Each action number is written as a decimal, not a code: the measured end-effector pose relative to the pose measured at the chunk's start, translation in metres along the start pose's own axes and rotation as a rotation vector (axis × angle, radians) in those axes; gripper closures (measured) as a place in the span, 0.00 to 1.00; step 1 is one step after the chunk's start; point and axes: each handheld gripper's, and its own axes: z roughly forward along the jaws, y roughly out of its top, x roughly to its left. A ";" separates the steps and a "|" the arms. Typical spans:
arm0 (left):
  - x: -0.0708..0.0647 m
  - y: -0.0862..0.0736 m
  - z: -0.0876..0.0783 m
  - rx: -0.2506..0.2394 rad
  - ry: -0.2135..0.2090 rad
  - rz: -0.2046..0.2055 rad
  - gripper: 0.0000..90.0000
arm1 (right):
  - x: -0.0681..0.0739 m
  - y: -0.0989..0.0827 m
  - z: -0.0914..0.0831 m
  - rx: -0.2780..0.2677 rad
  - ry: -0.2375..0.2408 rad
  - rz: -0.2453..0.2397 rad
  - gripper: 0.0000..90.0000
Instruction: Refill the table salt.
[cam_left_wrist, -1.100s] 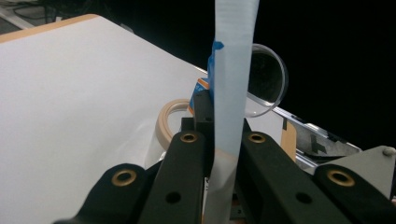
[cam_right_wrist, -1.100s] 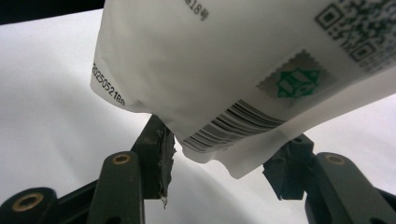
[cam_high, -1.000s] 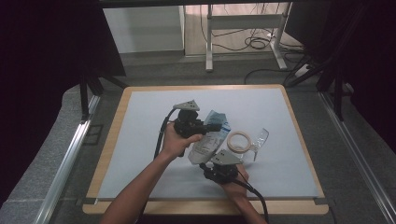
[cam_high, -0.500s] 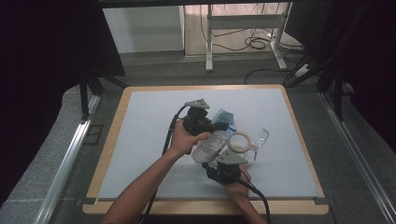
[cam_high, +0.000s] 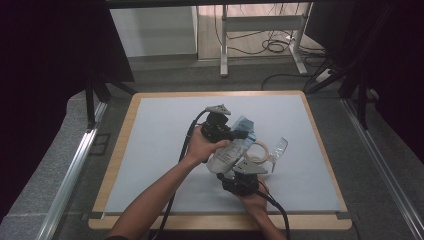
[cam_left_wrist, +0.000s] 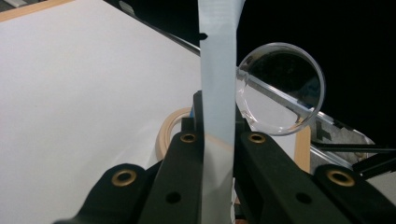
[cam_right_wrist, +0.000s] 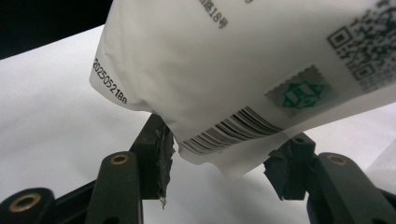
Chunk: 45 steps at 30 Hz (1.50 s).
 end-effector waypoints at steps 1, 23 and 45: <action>0.000 0.000 0.000 0.004 0.001 0.000 1.00 | 0.000 0.000 0.000 0.000 0.001 0.004 0.53; -0.002 0.011 0.010 0.067 0.003 0.009 1.00 | 0.003 0.002 -0.003 -0.025 -0.005 0.062 0.53; -0.002 0.020 0.019 0.132 0.012 0.015 1.00 | 0.009 0.005 -0.003 -0.059 -0.001 0.101 0.54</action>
